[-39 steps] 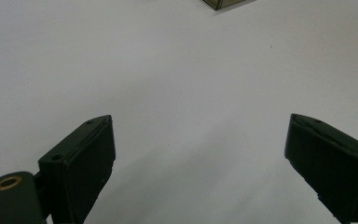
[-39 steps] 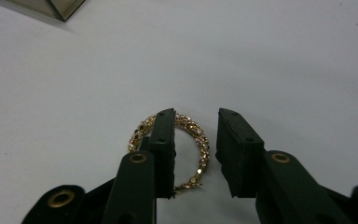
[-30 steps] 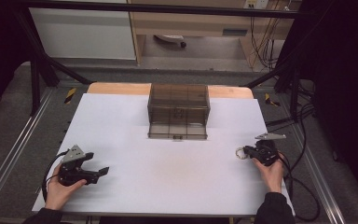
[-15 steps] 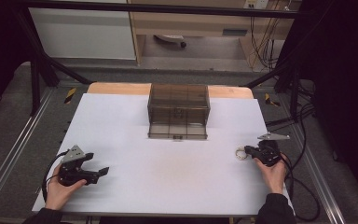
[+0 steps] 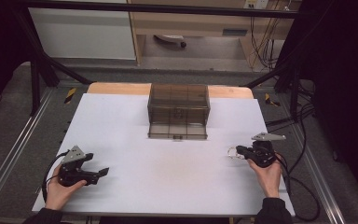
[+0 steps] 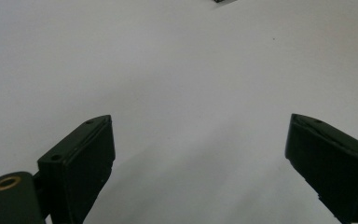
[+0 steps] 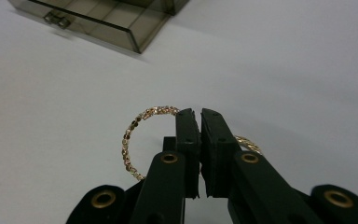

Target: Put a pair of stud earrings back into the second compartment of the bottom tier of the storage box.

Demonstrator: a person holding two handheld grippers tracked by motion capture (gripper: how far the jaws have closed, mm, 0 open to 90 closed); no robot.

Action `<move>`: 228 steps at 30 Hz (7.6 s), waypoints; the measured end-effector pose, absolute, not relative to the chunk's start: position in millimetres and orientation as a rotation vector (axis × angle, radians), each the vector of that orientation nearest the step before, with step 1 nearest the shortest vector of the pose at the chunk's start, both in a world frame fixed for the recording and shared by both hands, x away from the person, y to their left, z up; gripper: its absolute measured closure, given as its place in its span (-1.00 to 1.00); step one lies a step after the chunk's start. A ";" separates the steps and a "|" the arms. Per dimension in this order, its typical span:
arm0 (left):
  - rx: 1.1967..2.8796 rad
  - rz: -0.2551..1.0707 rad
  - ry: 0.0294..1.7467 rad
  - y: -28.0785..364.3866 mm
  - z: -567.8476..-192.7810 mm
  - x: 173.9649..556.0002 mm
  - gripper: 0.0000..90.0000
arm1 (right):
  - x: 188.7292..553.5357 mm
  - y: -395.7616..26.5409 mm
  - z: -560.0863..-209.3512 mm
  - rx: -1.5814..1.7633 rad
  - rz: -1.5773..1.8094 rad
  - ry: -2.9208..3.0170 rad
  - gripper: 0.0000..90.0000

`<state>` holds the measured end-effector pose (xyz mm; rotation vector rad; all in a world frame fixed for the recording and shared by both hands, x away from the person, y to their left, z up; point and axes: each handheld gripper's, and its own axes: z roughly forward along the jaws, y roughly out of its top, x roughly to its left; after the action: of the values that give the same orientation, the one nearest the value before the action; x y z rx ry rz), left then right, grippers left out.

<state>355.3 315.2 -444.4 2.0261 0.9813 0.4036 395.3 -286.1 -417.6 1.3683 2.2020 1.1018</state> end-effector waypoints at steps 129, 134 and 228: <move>2.037 0.392 0.984 313.8 -448.3 356.4 -0.82 | 447.1 -148.8 -385.7 1.173 1.195 2.288 -0.60; 2.038 0.393 0.985 313.6 -448.4 356.4 -0.82 | 434.6 -166.7 -387.6 1.182 1.164 2.260 -0.83; 2.056 0.396 0.985 312.5 -449.8 356.1 -0.82 | 396.8 -273.9 -438.1 1.449 1.016 2.122 0.93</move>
<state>356.1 312.5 -449.8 2.0556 0.9847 0.3965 396.8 -273.9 -438.1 1.4494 2.1220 1.0158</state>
